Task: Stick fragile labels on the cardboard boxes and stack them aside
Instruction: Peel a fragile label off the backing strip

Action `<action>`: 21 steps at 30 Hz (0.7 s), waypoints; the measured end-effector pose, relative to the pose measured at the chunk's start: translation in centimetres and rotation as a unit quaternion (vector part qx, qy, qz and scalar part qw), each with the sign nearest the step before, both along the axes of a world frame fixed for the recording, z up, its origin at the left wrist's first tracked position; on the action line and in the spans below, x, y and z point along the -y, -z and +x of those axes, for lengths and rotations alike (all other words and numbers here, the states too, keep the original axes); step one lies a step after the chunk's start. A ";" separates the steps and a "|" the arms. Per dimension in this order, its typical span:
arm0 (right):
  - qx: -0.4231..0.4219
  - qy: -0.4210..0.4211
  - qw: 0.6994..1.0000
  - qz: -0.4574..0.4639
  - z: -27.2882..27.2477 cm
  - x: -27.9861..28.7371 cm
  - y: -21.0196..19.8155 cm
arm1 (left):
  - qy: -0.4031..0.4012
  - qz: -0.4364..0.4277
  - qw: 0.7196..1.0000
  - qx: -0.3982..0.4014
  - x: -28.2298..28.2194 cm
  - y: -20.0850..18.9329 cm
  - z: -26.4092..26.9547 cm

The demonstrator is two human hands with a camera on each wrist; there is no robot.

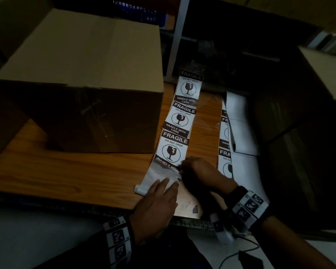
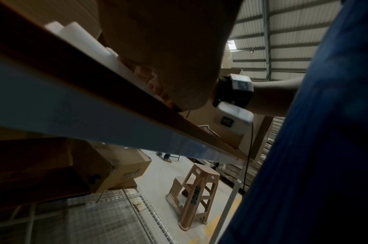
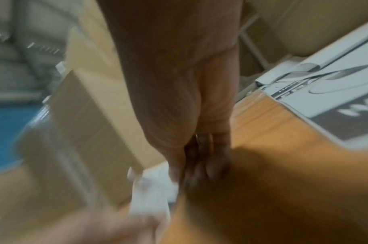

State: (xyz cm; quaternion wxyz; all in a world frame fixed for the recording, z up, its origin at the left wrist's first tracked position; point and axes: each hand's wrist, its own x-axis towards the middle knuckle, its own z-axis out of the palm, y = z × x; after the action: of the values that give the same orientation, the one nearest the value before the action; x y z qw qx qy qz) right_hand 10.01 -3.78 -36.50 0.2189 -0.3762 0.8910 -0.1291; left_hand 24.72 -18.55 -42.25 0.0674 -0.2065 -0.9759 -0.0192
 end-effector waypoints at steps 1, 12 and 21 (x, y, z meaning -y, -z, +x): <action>0.015 0.008 1.000 0.005 -0.5 0.1 -0.4 | -0.001 0.002 1.000 -0.001 0.0 0.0 0.0; -0.046 0.035 0.994 -0.096 1.1 0.3 -0.4 | -0.001 0.050 0.999 -0.019 0.2 0.0 0.1; -0.065 0.061 0.986 -0.143 1.8 1.4 1.7 | 0.042 0.107 0.993 -0.001 2.3 0.8 0.5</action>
State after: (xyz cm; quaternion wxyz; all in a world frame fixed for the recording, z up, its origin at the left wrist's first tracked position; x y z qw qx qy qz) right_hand 11.77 -5.17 -38.20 0.0965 -0.3560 0.8970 -0.2436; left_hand 25.21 -20.81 -43.08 0.0890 -0.2385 -0.9589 -0.1256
